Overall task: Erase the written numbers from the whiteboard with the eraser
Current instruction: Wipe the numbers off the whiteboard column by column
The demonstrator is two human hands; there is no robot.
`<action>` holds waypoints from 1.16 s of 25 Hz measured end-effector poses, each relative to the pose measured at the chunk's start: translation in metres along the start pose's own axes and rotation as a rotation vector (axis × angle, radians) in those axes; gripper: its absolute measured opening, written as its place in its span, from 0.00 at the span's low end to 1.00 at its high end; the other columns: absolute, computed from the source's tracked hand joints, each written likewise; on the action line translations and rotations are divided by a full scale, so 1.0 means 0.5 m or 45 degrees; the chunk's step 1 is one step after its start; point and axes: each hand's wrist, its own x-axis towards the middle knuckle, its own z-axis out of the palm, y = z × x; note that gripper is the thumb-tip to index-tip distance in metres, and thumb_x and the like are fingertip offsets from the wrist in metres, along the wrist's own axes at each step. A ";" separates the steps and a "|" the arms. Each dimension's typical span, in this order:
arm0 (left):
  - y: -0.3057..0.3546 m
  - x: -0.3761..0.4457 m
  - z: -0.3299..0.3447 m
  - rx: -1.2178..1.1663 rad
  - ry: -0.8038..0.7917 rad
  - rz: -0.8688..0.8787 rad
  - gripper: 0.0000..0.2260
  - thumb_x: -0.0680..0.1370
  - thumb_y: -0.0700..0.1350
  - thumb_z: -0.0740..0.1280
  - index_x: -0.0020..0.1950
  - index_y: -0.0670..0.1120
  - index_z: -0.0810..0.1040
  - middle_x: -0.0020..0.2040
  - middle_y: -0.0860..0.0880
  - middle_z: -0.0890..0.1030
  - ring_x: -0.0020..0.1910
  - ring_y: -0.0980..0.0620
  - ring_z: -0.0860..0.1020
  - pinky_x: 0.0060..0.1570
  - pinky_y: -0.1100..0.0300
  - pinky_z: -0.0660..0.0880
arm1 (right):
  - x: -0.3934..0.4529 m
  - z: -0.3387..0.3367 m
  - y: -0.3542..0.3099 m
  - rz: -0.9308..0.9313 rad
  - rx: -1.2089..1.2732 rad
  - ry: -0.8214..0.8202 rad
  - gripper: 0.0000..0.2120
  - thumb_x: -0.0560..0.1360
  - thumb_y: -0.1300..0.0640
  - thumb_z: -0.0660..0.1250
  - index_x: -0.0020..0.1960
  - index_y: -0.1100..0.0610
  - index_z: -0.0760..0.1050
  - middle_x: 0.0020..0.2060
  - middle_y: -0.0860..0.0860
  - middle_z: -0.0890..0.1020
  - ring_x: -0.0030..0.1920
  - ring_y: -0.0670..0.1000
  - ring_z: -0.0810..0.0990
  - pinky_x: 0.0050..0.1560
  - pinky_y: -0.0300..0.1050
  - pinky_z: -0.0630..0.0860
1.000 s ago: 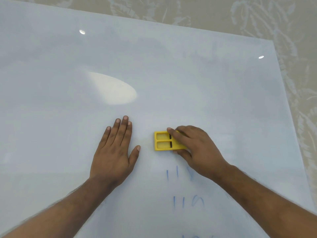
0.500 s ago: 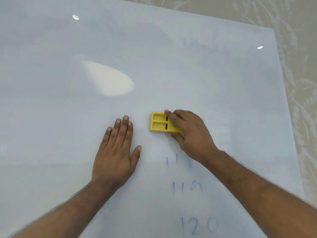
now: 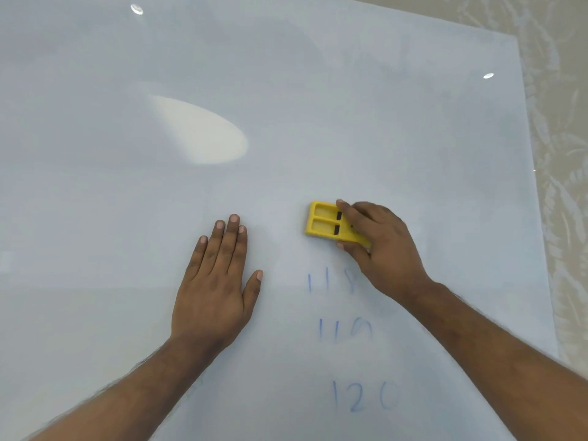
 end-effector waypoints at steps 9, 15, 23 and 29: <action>0.013 -0.043 0.004 -0.007 -0.017 0.007 0.31 0.83 0.56 0.51 0.82 0.40 0.53 0.83 0.44 0.53 0.82 0.46 0.52 0.80 0.47 0.52 | -0.137 0.029 -0.037 -0.160 -0.032 -0.176 0.25 0.78 0.53 0.66 0.73 0.53 0.66 0.60 0.52 0.77 0.60 0.57 0.74 0.61 0.53 0.71; 0.025 -0.076 0.006 -0.017 -0.035 -0.020 0.30 0.83 0.55 0.51 0.81 0.40 0.54 0.83 0.44 0.54 0.82 0.46 0.52 0.79 0.46 0.53 | -0.155 -0.010 0.029 -0.096 -0.061 -0.190 0.26 0.77 0.53 0.68 0.73 0.52 0.67 0.59 0.52 0.77 0.59 0.56 0.75 0.61 0.53 0.72; 0.039 -0.107 0.011 -0.028 -0.033 -0.025 0.31 0.83 0.54 0.52 0.81 0.39 0.55 0.83 0.42 0.55 0.82 0.45 0.53 0.80 0.46 0.52 | -0.164 0.036 -0.026 -0.087 0.001 -0.145 0.26 0.77 0.54 0.68 0.73 0.52 0.66 0.60 0.53 0.76 0.60 0.57 0.74 0.62 0.53 0.70; 0.045 -0.141 0.015 -0.036 -0.056 -0.001 0.31 0.83 0.55 0.52 0.81 0.39 0.54 0.83 0.42 0.54 0.82 0.45 0.52 0.80 0.47 0.50 | -0.269 0.021 0.001 -0.281 -0.091 -0.286 0.23 0.79 0.51 0.61 0.73 0.52 0.66 0.59 0.52 0.77 0.59 0.56 0.73 0.65 0.48 0.68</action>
